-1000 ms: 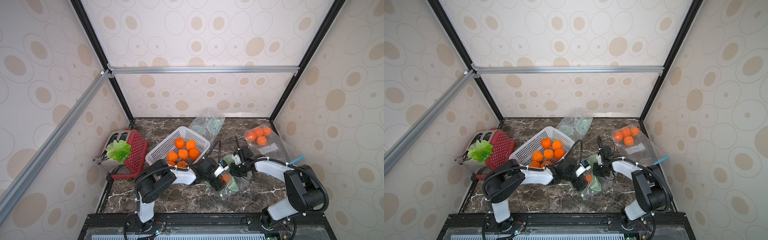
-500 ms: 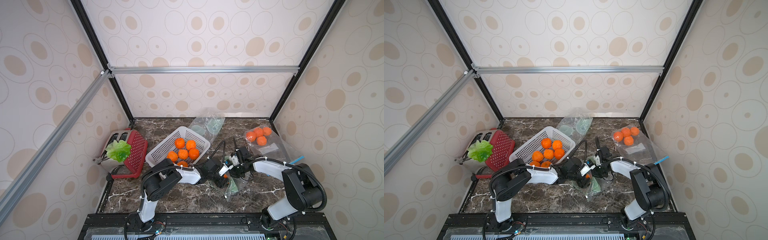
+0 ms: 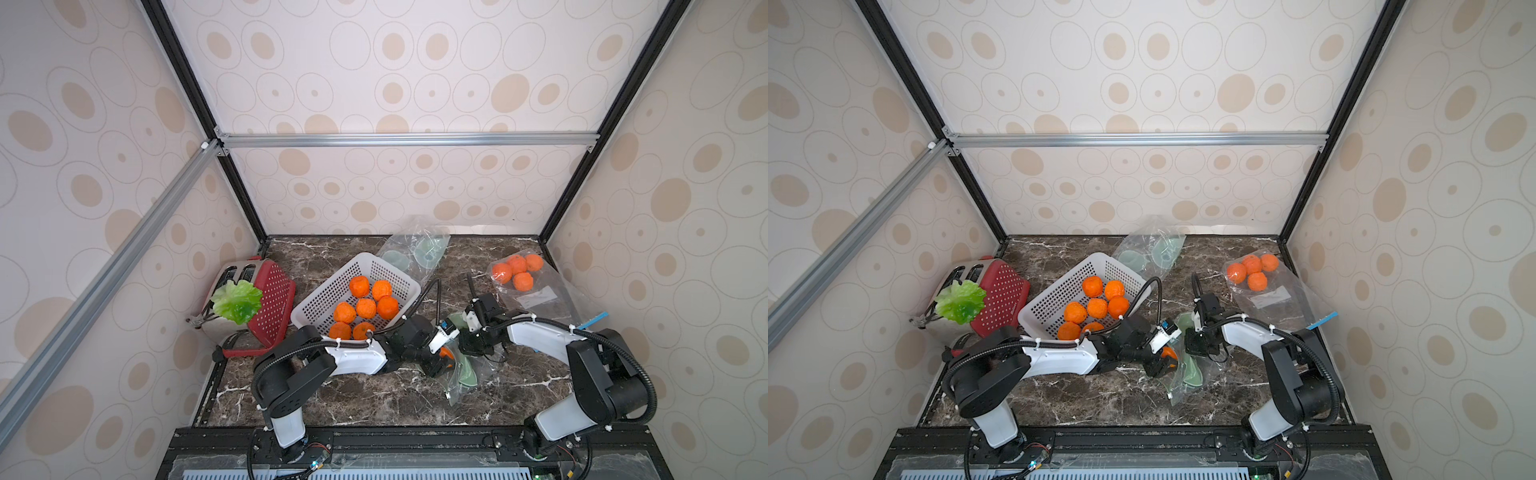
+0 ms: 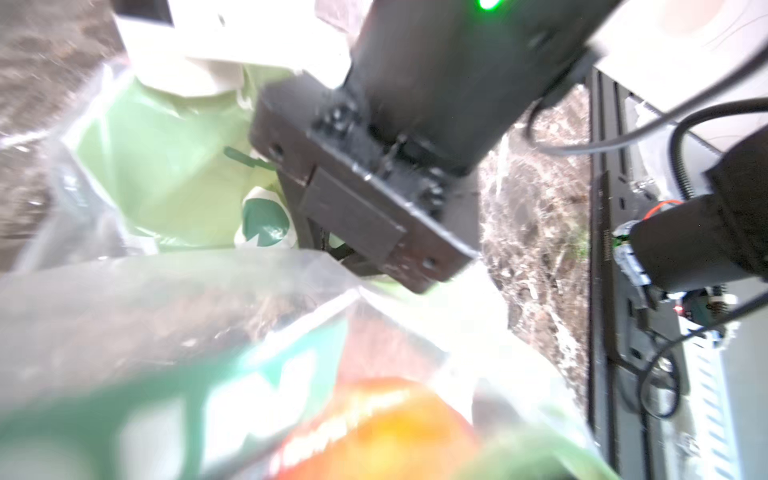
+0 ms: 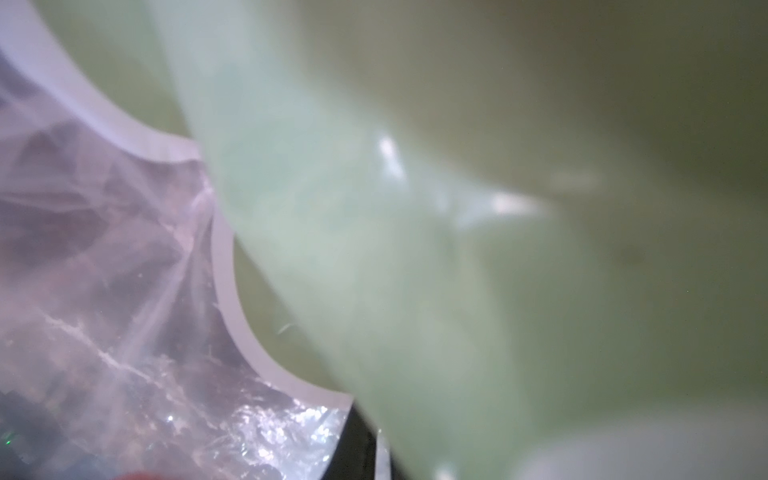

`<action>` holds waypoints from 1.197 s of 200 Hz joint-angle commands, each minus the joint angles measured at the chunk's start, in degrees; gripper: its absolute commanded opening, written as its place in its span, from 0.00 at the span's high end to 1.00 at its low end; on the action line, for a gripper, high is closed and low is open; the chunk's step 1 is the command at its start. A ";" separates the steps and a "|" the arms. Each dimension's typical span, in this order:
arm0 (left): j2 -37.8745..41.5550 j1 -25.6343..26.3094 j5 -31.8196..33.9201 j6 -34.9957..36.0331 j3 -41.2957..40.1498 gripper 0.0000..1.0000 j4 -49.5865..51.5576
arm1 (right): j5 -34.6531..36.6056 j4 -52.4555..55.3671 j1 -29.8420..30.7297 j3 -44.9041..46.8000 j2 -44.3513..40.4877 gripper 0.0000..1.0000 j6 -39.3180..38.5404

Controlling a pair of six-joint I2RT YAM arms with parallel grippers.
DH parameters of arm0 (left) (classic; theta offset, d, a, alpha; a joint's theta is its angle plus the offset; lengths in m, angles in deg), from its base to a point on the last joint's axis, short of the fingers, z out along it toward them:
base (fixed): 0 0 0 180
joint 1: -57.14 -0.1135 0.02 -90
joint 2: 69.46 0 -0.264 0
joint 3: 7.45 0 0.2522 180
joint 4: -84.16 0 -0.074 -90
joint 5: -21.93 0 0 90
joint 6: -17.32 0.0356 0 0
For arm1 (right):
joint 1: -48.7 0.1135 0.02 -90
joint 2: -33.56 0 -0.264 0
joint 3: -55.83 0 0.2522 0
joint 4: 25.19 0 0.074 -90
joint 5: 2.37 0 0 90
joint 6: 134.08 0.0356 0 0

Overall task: Open the zip-top bag and take out the orange
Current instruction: Pick up the orange from the zipper food storage bag, then place the orange in the basket.

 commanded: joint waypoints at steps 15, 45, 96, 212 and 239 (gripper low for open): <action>8.33 0.48 3.66 2.11 -1.20 0.77 8.71 | 3.00 2.41 -1.14 0.06 -1.21 0.89 -0.67; 15.46 0.49 8.28 2.53 -1.90 0.79 19.57 | 2.92 1.86 -1.60 0.68 -3.08 0.89 -0.22; 29.81 -0.55 29.58 0.75 -1.13 0.76 30.64 | 1.76 1.31 -1.66 0.50 -5.70 0.89 -0.09; 27.37 -30.72 39.28 -11.49 -1.72 0.55 35.91 | 3.44 6.43 3.08 -2.75 -18.93 0.43 -2.21; 28.06 -31.96 39.12 -12.12 -3.00 0.14 35.97 | 6.62 5.44 8.11 -3.04 -19.22 0.26 -1.50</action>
